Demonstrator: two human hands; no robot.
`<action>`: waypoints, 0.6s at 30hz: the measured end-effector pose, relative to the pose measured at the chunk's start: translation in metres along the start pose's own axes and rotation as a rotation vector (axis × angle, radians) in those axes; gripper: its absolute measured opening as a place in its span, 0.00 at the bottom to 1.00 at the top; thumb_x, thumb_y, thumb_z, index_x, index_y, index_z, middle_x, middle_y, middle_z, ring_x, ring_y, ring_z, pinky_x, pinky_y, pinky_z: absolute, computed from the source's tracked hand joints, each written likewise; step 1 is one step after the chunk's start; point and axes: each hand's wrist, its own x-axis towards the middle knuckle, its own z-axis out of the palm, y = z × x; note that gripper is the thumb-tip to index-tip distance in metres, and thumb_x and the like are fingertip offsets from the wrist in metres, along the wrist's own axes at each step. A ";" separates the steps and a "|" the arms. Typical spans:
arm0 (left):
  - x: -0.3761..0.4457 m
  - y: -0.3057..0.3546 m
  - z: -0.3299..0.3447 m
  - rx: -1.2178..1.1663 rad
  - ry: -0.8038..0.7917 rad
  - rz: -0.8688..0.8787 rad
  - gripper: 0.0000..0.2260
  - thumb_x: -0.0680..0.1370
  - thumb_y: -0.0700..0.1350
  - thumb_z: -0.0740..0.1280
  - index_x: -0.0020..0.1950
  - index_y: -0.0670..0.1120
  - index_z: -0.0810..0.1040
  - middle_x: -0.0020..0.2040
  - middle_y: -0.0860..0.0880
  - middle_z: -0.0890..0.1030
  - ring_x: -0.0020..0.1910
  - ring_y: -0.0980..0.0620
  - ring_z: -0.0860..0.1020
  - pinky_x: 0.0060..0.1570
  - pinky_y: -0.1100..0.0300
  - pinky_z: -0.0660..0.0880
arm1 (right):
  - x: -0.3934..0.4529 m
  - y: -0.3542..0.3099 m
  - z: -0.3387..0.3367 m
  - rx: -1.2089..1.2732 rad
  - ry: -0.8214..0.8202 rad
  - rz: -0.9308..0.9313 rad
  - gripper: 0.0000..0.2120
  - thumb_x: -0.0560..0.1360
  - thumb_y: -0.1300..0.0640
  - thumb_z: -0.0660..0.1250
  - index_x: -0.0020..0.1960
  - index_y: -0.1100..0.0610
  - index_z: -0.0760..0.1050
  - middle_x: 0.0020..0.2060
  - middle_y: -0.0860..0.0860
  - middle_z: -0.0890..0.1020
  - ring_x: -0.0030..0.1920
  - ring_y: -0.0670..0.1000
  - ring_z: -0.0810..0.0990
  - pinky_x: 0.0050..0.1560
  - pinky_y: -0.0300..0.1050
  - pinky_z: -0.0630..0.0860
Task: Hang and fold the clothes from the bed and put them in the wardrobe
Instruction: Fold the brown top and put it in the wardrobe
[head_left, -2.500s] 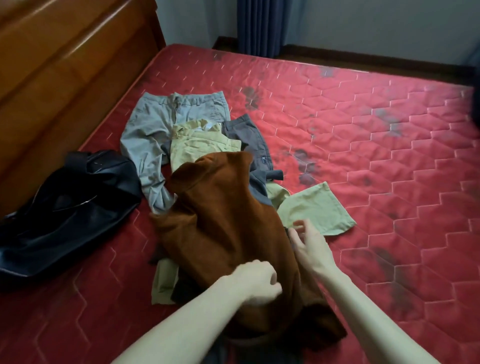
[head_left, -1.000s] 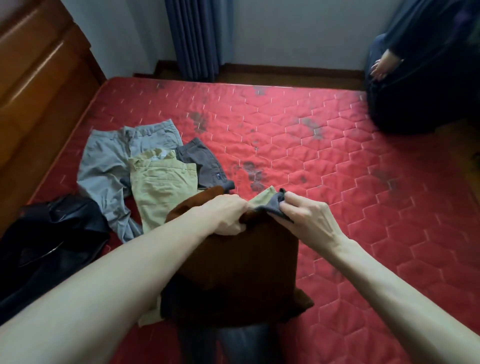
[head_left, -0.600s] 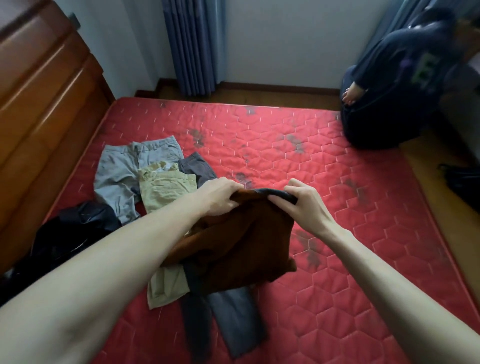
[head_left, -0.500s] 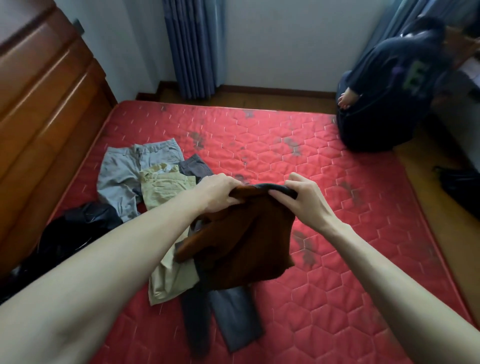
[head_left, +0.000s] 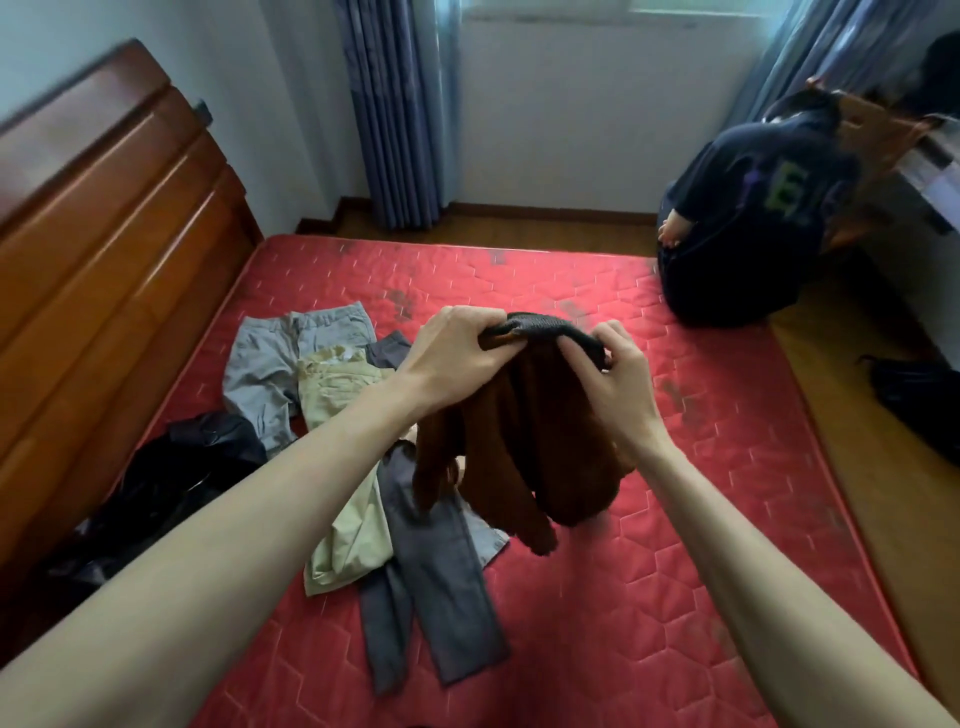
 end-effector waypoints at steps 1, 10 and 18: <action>0.000 0.005 0.000 -0.008 0.027 0.000 0.20 0.78 0.48 0.72 0.31 0.55 0.65 0.27 0.57 0.70 0.28 0.62 0.69 0.33 0.56 0.65 | -0.007 0.006 0.002 0.096 -0.038 0.069 0.12 0.79 0.51 0.73 0.46 0.56 0.72 0.40 0.52 0.77 0.39 0.49 0.75 0.40 0.53 0.73; -0.024 0.003 -0.022 0.187 -0.027 -0.001 0.14 0.76 0.51 0.73 0.37 0.50 0.70 0.31 0.56 0.73 0.32 0.52 0.74 0.35 0.51 0.72 | -0.010 0.029 -0.007 -0.045 -0.398 -0.014 0.21 0.76 0.69 0.63 0.63 0.51 0.77 0.51 0.43 0.82 0.54 0.40 0.79 0.61 0.44 0.75; -0.070 -0.038 -0.042 0.970 -0.648 -0.066 0.23 0.73 0.68 0.66 0.54 0.51 0.82 0.54 0.49 0.83 0.56 0.45 0.82 0.51 0.53 0.78 | 0.008 -0.018 -0.034 -0.431 -0.618 -0.361 0.08 0.68 0.59 0.68 0.47 0.51 0.77 0.39 0.41 0.77 0.38 0.45 0.75 0.39 0.40 0.71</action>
